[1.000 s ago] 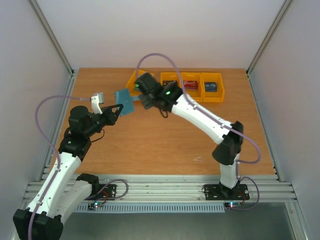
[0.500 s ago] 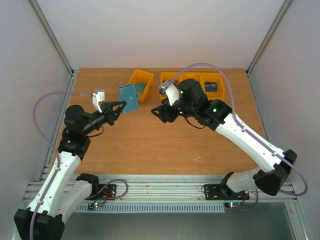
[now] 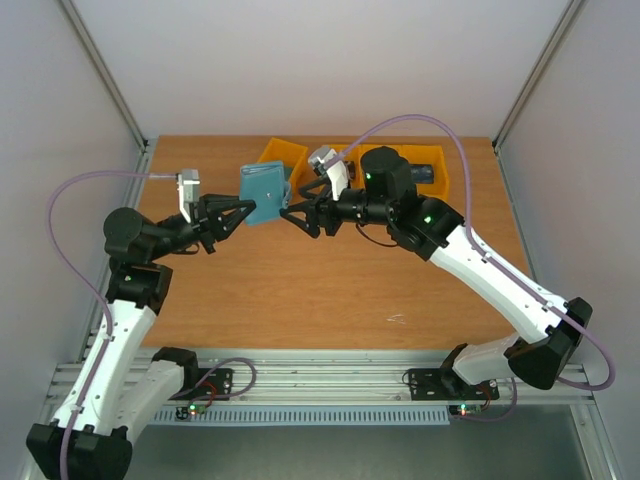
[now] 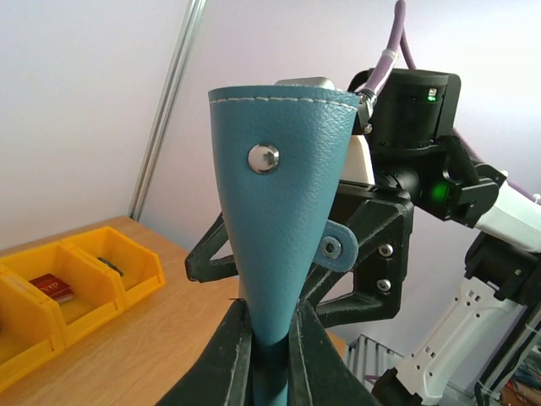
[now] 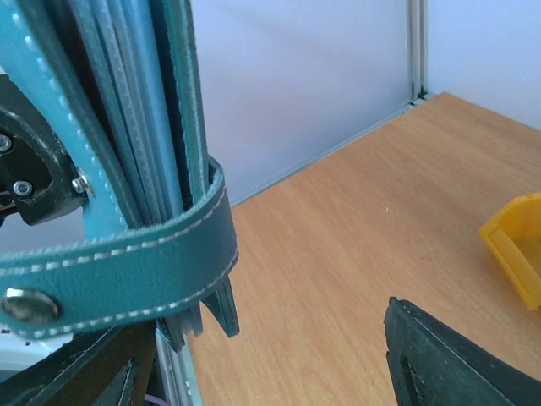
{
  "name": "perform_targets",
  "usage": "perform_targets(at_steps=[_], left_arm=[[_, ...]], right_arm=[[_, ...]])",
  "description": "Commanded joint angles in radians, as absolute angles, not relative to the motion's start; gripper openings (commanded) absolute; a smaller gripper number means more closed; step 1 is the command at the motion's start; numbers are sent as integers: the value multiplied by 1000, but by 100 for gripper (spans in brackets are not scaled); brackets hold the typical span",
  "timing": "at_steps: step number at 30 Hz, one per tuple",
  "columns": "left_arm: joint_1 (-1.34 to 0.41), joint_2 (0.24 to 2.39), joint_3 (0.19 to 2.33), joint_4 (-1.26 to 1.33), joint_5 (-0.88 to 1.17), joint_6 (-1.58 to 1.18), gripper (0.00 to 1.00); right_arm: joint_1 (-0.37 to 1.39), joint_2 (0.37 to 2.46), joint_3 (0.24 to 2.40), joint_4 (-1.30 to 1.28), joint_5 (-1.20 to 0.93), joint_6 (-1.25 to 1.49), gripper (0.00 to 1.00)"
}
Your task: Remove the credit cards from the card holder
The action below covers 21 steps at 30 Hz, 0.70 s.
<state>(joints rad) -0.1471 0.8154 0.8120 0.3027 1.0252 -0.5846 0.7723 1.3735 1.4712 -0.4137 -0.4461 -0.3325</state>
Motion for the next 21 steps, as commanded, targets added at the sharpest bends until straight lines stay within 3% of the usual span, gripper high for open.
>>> perform_targets(at_steps=[1, 9, 15, 21], left_arm=[[-149, 800, 841, 390, 1115, -577, 0], [-151, 807, 833, 409, 1164, -581, 0], [-164, 806, 830, 423, 1193, -570, 0], [-164, 793, 818, 427, 1186, -570, 0]], right_arm=[[766, 1362, 1489, -374, -412, -302, 73], [728, 1321, 1511, -401, -566, -294, 72], [727, 1330, 1527, -429, -540, -296, 63], [728, 1381, 1582, -452, -588, -305, 62]])
